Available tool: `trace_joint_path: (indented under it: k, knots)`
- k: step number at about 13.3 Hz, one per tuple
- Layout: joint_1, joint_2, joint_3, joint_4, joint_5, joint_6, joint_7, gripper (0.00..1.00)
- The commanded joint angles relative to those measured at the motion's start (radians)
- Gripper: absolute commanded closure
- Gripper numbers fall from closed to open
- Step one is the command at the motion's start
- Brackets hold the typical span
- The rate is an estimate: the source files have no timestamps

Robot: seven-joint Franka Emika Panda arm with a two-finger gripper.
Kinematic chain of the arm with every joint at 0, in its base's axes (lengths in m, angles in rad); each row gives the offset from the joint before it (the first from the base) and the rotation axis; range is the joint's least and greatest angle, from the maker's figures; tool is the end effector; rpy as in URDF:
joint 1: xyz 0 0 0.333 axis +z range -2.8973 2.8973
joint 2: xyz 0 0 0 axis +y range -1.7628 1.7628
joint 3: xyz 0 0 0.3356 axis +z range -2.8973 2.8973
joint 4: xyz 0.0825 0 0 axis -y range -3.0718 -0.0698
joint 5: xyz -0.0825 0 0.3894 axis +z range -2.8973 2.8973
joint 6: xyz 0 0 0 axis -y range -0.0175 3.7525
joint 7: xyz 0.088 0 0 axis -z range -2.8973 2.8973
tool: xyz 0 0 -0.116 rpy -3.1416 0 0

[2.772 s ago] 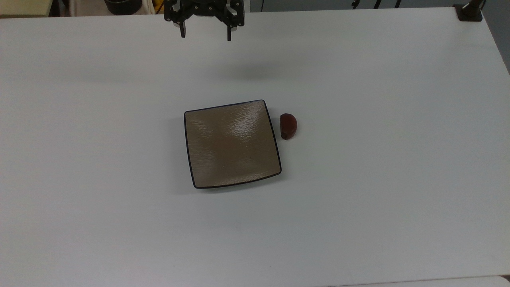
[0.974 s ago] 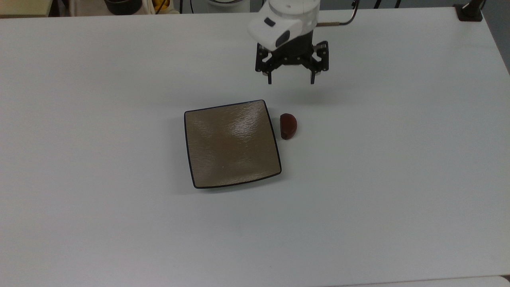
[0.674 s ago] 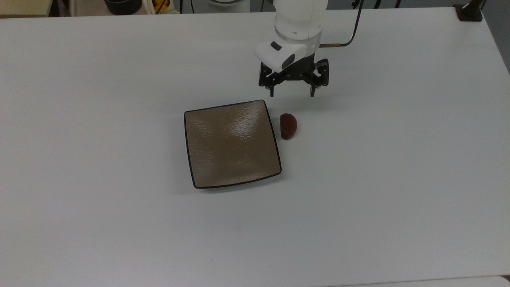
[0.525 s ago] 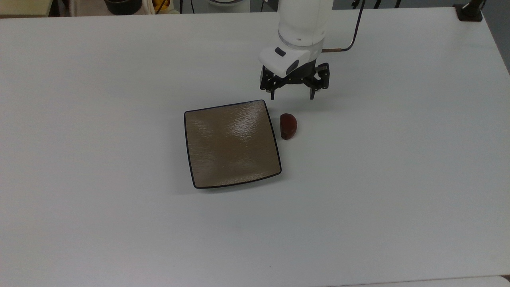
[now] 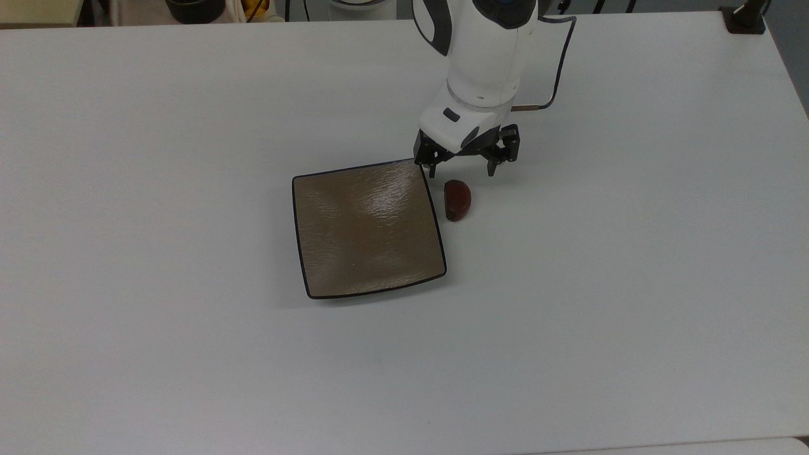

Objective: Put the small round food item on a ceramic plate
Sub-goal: 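Move the open gripper over the small reddish-brown food item and lower, then lower the gripper around the food item and close on it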

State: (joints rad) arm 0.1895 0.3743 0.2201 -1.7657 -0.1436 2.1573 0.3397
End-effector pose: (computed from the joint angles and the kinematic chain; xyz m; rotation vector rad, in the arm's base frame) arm 0.6147 0.2459 0.3656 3.1064 0.2052 0.0643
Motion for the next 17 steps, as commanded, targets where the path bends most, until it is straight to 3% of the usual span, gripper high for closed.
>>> trace_joint_path:
  k: [1, 17]
  knots:
    - [0.005, 0.015, 0.012, 0.011, -0.024, 0.019, 0.025, 0.0]
    - [0.004, 0.081, 0.016, 0.012, -0.047, 0.076, 0.024, 0.0]
